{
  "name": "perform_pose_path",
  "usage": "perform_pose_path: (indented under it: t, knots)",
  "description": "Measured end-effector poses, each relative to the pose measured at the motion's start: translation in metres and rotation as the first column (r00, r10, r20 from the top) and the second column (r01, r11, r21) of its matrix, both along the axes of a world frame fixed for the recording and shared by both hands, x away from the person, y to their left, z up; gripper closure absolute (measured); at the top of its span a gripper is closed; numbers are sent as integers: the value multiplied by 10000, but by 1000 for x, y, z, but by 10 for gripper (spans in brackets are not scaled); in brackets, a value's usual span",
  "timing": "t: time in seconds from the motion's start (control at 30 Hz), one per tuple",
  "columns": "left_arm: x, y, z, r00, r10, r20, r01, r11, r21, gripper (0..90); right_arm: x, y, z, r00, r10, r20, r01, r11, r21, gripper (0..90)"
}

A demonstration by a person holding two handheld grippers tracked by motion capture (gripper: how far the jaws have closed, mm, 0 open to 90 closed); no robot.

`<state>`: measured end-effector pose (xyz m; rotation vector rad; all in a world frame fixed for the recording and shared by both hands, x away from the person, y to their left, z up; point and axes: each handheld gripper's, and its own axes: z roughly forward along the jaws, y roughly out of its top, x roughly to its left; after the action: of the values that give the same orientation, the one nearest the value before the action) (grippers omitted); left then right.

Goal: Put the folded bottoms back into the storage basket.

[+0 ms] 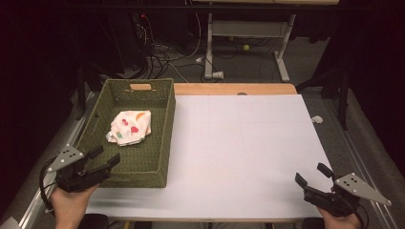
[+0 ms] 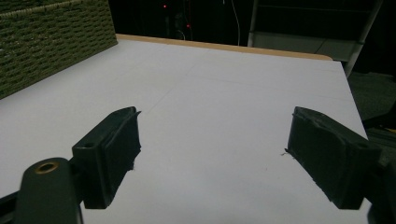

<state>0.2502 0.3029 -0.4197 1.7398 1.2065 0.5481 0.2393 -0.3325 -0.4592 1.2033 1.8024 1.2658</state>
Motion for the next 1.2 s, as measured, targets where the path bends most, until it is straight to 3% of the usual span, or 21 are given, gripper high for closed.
perform_pose_path:
  t: [0.67, 1.2]
  knots:
    - [-16, 13, -22, 9985, 523, -142, -529, 9976, -444, 312, 0, 1, 0, 10000, 21, 46, -21, 10000, -80, 177]
    - [-23, 18, -35, 9966, 818, 41, -812, 9933, -828, 311, 0, 1, 0, 10000, 56, 25, -55, 9999, -134, 177]
